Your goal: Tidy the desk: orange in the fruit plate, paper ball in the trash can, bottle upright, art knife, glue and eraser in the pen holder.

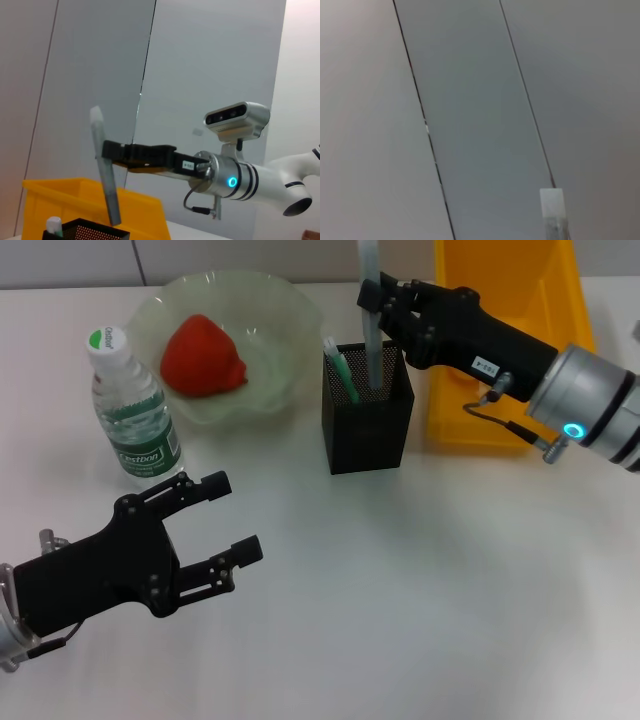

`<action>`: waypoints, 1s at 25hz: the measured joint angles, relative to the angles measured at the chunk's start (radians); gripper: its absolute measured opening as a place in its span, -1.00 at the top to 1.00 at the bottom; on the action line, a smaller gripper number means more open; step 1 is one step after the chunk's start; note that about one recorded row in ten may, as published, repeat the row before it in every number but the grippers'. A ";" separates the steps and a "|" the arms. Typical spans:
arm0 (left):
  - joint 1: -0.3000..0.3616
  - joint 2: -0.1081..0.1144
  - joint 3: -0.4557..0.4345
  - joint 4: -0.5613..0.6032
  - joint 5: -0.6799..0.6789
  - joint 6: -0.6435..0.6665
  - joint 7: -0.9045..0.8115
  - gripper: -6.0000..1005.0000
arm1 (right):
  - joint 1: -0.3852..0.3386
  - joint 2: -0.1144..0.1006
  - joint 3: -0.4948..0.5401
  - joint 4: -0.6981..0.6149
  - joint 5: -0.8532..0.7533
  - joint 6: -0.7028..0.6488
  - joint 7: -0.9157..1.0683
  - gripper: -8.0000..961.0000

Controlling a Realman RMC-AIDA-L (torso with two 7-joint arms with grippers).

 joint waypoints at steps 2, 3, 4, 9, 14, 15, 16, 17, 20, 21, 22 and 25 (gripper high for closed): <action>-0.002 0.000 0.000 -0.005 0.000 0.000 0.004 -0.59 | 0.005 0.000 0.000 0.004 0.000 0.010 -0.013 0.71; -0.002 0.000 0.000 -0.006 0.000 0.000 0.005 -0.59 | 0.008 0.000 0.000 0.008 0.000 0.018 -0.023 0.71; -0.003 0.000 0.000 -0.007 0.000 0.000 0.006 -0.59 | 0.010 0.000 0.000 0.010 0.000 0.027 -0.035 0.71; -0.005 0.000 -0.001 -0.017 0.000 -0.009 0.008 -0.59 | 0.024 0.000 0.011 0.030 0.001 0.051 -0.091 0.71; -0.006 0.001 0.000 -0.017 0.000 -0.021 0.008 -0.59 | 0.026 0.000 0.011 0.033 0.002 0.052 -0.133 0.71; -0.006 0.001 0.001 -0.017 0.000 -0.022 0.009 -0.59 | 0.026 0.000 0.011 0.034 0.003 0.052 -0.137 0.71; -0.006 0.001 0.001 -0.017 0.000 -0.022 0.009 -0.59 | 0.026 0.000 0.011 0.034 0.003 0.052 -0.137 0.71; -0.006 0.001 0.003 -0.017 0.000 -0.022 0.009 -0.59 | 0.026 0.000 0.011 0.034 0.005 0.052 -0.140 0.71; -0.006 0.002 0.004 -0.017 0.001 -0.022 0.009 -0.59 | 0.026 -0.001 0.010 0.036 0.011 0.052 -0.153 0.71; -0.006 0.002 0.005 -0.017 0.001 -0.022 0.009 -0.59 | 0.026 -0.001 0.010 0.037 0.012 0.052 -0.158 0.71; -0.006 0.002 0.005 -0.017 0.001 -0.020 0.009 -0.59 | 0.026 -0.001 0.010 0.038 0.012 0.052 -0.164 0.71; -0.006 0.002 0.005 -0.017 0.003 -0.020 0.009 -0.59 | 0.027 -0.001 0.011 0.040 0.012 0.052 -0.173 0.71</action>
